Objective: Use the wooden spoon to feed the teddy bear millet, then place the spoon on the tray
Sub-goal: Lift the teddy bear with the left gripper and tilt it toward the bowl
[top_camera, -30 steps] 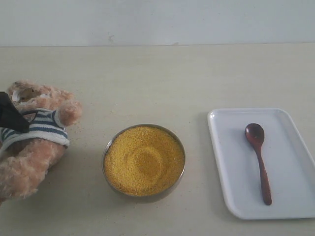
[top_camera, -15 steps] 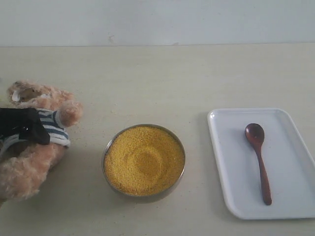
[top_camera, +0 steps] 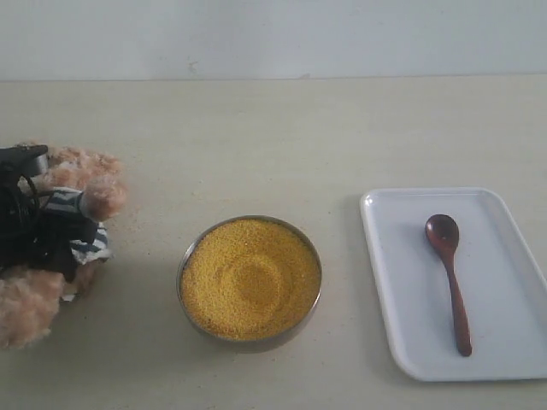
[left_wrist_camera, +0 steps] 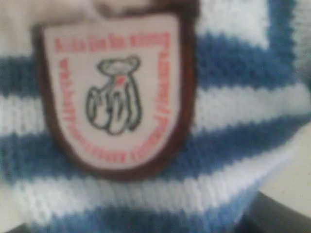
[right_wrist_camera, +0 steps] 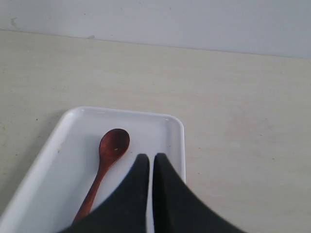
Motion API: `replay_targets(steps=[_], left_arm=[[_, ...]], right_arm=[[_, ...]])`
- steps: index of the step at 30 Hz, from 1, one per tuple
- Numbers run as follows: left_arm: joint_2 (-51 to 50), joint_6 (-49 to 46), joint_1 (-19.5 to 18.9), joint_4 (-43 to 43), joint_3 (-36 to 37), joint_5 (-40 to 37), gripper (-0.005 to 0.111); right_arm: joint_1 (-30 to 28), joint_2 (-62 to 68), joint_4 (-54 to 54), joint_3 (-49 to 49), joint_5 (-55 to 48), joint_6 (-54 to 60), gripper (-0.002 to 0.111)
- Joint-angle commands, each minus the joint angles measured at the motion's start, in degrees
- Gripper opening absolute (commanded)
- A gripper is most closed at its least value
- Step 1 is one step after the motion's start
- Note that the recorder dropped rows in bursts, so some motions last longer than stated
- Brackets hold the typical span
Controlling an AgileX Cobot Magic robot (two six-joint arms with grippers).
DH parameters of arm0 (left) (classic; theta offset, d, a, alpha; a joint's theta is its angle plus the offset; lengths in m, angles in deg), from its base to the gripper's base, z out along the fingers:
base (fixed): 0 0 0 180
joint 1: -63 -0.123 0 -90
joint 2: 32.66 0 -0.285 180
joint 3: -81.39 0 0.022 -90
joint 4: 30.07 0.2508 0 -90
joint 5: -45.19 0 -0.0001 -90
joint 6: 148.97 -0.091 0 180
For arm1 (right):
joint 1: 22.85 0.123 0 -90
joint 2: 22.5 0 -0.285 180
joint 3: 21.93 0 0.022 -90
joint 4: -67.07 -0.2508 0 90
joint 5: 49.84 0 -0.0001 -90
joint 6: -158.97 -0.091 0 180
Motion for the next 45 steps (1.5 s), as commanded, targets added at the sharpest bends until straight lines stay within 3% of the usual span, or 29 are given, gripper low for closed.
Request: replay_targets(steps=[1, 8, 13, 21, 29, 34, 38, 41, 45], left_arm=[[5.6, -5.4, 0.2, 5.1, -5.3, -11.0, 0.004], [14.6, -27.7, 0.4, 2.1, -4.8, -13.8, 0.004], [16.6, -40.0, 0.4, -1.0, -1.8, -9.8, 0.004], [17.4, -61.2, 8.0, -1.4, 1.3, -5.7, 0.004], [19.3, -62.5, 9.7, 0.9, 3.0, -5.8, 0.004], [20.9, -61.9, 9.7, 0.9, 3.1, -5.7, 0.004], [20.8, -61.9, 9.7, 0.9, 3.5, -5.5, 0.004], [20.8, -61.6, 9.7, 0.9, 3.5, -5.4, 0.004], [20.8, -61.5, 9.7, 0.9, 3.5, -3.9, 0.004]], right_arm=[[-0.2, -0.3, 0.0, 0.0, -0.1, 0.0, 0.003], [-0.2, -0.3, 0.0, 0.0, -0.1, 0.0, 0.003], [-0.2, -0.3, 0.0, 0.0, -0.1, 0.0, 0.003], [-0.2, -0.3, 0.0, 0.0, -0.1, 0.0, 0.003], [-0.2, -0.3, 0.0, 0.0, 5.7, 0.0, 0.003], [-0.2, -0.3, -4.2, 0.0, 25.9, -4.4, 0.003], [-0.2, -0.3, -13.0, 0.0, 46.2, -20.4, 0.003], [-0.2, -0.1, -8.4, 4.3, 41.6, -26.0, 0.003], [-0.2, 11.1, 10.9, 13.5, 31.4, -30.5, 0.003]])
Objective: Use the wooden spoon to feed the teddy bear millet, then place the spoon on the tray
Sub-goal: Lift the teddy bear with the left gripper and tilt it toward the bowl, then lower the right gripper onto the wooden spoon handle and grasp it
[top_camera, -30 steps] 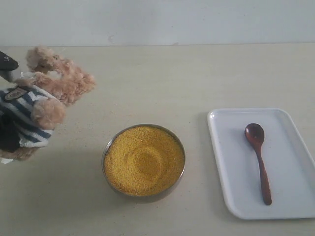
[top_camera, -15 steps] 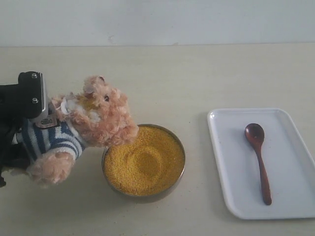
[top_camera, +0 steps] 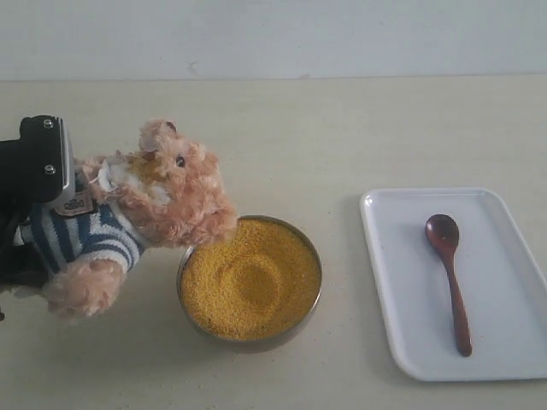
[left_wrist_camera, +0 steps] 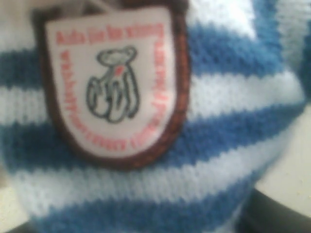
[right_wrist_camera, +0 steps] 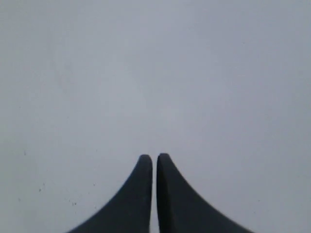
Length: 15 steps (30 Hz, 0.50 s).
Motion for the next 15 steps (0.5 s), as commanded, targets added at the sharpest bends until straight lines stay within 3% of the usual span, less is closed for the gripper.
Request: replay_targets(steps=[1, 5, 11, 13, 15], left_arm=[[0.6, 1.3, 0.4, -0.4, 0.0, 2.4, 0.004], [0.6, 3.2, 0.4, 0.1, 0.0, 2.4, 0.004], [0.6, 3.2, 0.4, 0.1, 0.0, 3.2, 0.004], [0.6, 3.2, 0.4, 0.1, 0.0, 3.2, 0.004], [0.6, 3.2, 0.4, 0.1, 0.0, 3.2, 0.004]], right_arm=[[-0.2, 13.5, 18.4, 9.4, -8.5, -7.1, 0.003], [2.6, 30.0, 27.2, 17.1, -19.5, -10.6, 0.003], [15.1, 56.6, 24.8, 30.2, -51.7, 2.7, 0.006], [18.8, 64.6, 23.8, 34.1, -59.5, 3.8, 0.018], [20.9, 70.4, 22.7, 36.2, -63.5, 3.8, 0.036]])
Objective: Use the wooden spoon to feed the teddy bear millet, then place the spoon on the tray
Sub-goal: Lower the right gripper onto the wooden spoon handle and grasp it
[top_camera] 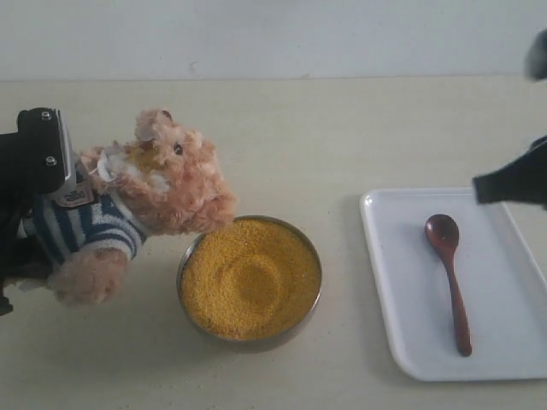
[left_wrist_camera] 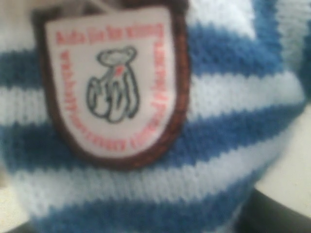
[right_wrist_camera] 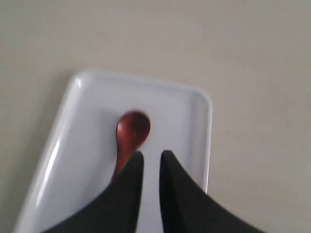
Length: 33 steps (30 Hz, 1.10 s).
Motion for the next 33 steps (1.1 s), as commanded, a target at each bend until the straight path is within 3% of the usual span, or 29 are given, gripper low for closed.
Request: replay_targets(steps=[1, 4, 14, 24, 27, 31, 33], left_arm=[[0.6, 0.6, 0.4, -0.3, 0.0, 1.3, 0.004], [0.6, 0.6, 0.4, -0.3, 0.0, 1.1, 0.004], [0.6, 0.6, 0.4, -0.6, 0.0, 1.1, 0.004], [0.6, 0.6, 0.4, -2.1, 0.0, 1.1, 0.004], [0.6, 0.6, 0.4, -2.1, 0.0, 1.1, 0.004], [0.6, 0.6, 0.4, -2.1, 0.0, 1.1, 0.004], [0.6, 0.6, 0.4, -2.1, 0.0, 1.1, 0.004]], right_arm=[[4.7, 13.0, -3.1, 5.1, -10.8, 2.2, 0.046], [4.7, 18.1, -7.0, 4.3, -7.7, 2.2, 0.061], [4.7, 26.2, -9.9, -4.1, 9.9, -3.1, 0.060], [4.3, 32.6, -9.6, -4.6, 15.1, -4.9, 0.060], [4.3, 32.6, -9.5, -4.6, 15.2, -4.9, 0.045], [4.3, 32.6, -8.9, -4.6, 14.3, -4.8, 0.006], [4.3, 32.4, -8.2, -4.6, 13.5, -4.8, 0.000]])
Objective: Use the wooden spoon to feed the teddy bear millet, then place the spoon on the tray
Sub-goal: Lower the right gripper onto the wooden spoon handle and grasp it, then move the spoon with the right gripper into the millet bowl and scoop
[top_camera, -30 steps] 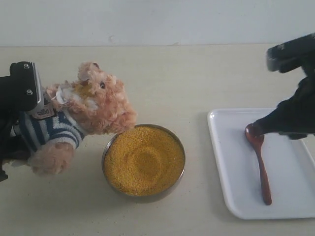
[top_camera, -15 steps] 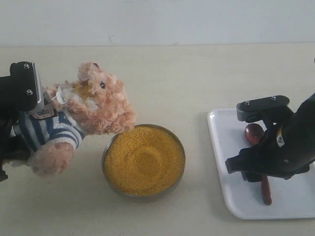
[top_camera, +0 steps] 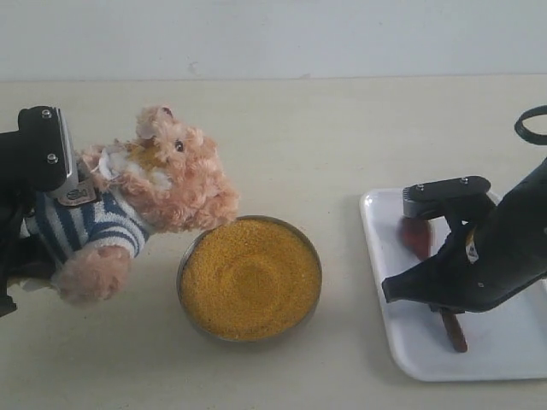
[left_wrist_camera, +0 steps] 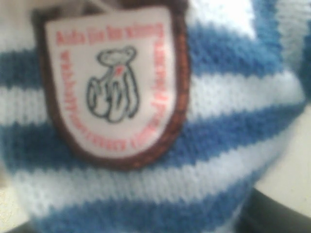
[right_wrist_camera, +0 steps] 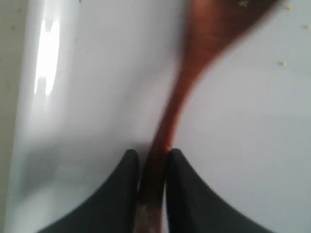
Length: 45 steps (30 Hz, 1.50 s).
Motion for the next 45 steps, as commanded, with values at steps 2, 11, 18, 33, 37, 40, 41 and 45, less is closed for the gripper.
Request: replay_targets(steps=[2, 11, 18, 33, 37, 40, 41, 45], left_arm=[[0.6, 0.6, 0.4, -1.1, 0.0, 0.9, 0.004], [0.6, 2.3, 0.4, 1.4, 0.0, 1.0, 0.004], [0.6, 5.8, 0.2, 5.0, 0.0, -0.4, 0.004], [0.6, 18.6, 0.2, 15.5, 0.0, 0.0, 0.004], [0.6, 18.6, 0.2, 15.5, 0.0, 0.2, 0.004], [0.6, 18.6, 0.2, 15.5, 0.0, 0.2, 0.004], [0.6, 18.6, 0.2, 15.5, 0.0, 0.2, 0.004], [0.6, 18.6, 0.2, 15.4, 0.0, 0.2, 0.004]], right_arm=[[-0.2, -0.6, 2.1, 0.1, -2.8, 0.5, 0.000], [2.6, -17.1, -1.2, 6.5, -16.0, 16.2, 0.000], [19.4, -18.8, 2.9, 18.9, -31.0, 26.0, 0.000], [43.9, 2.9, 44.2, 23.5, -50.5, 15.3, 0.000], [45.0, 5.8, 47.2, 23.5, -50.5, 15.3, 0.000], [45.6, 7.7, 49.1, 23.5, -50.5, 16.0, 0.000], [45.6, 8.1, 49.4, 23.5, -50.5, 16.6, 0.000], [45.6, 10.0, 49.4, 23.5, -50.5, 18.7, 0.000]])
